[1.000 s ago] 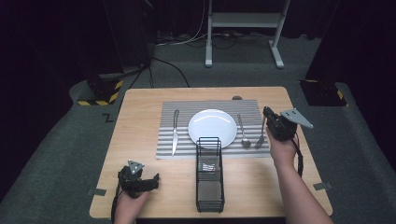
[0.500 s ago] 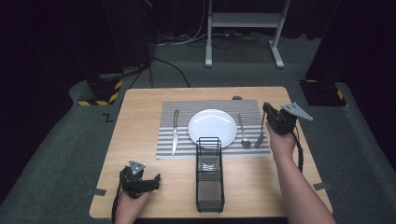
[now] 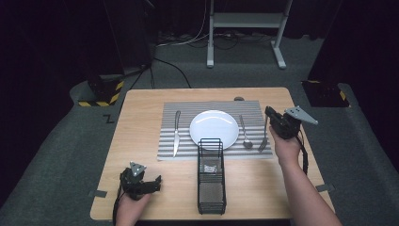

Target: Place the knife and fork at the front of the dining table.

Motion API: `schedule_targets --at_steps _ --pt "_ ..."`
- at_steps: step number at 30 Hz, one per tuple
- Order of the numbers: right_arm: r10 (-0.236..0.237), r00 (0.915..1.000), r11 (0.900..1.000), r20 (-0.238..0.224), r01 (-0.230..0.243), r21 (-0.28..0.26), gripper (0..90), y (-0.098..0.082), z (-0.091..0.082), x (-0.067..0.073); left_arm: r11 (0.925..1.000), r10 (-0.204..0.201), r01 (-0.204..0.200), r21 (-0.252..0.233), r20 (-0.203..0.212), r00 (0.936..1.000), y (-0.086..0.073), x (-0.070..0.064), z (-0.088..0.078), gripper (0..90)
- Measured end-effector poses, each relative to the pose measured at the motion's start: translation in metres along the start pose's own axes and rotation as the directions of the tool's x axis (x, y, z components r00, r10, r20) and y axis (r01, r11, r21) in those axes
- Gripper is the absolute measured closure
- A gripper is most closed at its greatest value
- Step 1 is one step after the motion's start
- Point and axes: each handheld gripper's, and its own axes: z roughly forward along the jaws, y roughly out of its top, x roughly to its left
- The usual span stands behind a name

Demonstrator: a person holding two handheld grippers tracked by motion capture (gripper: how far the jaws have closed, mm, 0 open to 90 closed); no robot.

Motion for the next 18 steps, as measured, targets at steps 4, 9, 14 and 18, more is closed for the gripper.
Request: schedule_targets --at_steps 4,9,14,18 --pt "0.014 0.9999 1.0 0.001 -0.014 -0.006 87.1 -0.003 0.012 -0.003 1.0 -0.001 0.001 -0.003 -0.01 0.9999 0.0 -0.001 0.0 1.3" --pt "0.033 0.9995 0.999 0.001 -0.033 -0.004 87.0 -0.008 0.028 -0.007 1.0 -0.005 0.005 0.005 0.002 1.0 0.001 -0.001 0.002 0.0" --pt "0.042 0.9991 0.999 -0.003 -0.042 0.018 87.0 -0.01 0.042 -0.008 0.9999 -0.014 0.014 0.004 -0.004 0.9999 0.001 -0.002 0.001 0.1" --pt "0.036 0.9993 0.999 -0.012 -0.035 0.026 87.0 -0.013 0.052 -0.009 0.9998 -0.017 0.017 0.003 -0.008 0.9998 0.0 -0.002 0.001 0.4"
